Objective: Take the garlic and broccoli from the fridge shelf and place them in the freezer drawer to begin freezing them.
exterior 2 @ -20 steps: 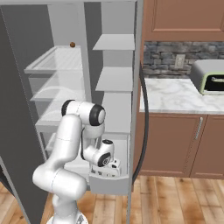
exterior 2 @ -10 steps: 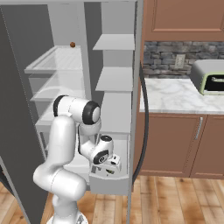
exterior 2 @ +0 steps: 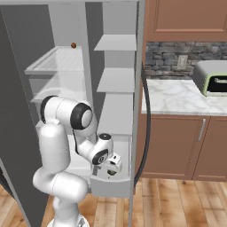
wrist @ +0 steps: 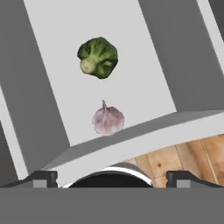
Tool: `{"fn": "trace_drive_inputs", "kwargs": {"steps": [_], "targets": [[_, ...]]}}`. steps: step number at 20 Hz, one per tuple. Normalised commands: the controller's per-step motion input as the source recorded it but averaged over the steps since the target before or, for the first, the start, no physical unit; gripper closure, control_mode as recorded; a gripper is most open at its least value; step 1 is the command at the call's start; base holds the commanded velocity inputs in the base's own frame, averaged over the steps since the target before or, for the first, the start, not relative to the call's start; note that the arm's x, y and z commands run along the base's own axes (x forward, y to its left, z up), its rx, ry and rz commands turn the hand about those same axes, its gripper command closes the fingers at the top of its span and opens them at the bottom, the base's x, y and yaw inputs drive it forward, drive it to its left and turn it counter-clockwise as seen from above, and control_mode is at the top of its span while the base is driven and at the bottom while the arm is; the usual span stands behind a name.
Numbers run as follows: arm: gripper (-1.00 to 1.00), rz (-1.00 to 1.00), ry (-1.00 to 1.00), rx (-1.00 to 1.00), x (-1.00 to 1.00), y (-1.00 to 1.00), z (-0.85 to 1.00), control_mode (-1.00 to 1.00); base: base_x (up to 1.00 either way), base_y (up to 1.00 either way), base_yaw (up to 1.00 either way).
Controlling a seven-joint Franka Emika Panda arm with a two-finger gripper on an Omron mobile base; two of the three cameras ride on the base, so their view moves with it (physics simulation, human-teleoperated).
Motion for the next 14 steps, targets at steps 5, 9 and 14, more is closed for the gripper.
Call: {"fn": "trace_drive_inputs", "kwargs": {"steps": [5,9,14], "targets": [[-1.0,-0.07,0.0,0.0,0.0,0.0,0.54,-1.0,0.0,0.0,0.0],[-1.0,-0.06,0.0,0.0,0.0,0.01,0.51,-1.0,0.0,0.0,0.0],[-1.0,-0.05,0.0,0.0,0.0,0.03,0.46,-1.0,0.0,0.0,0.0]]}}
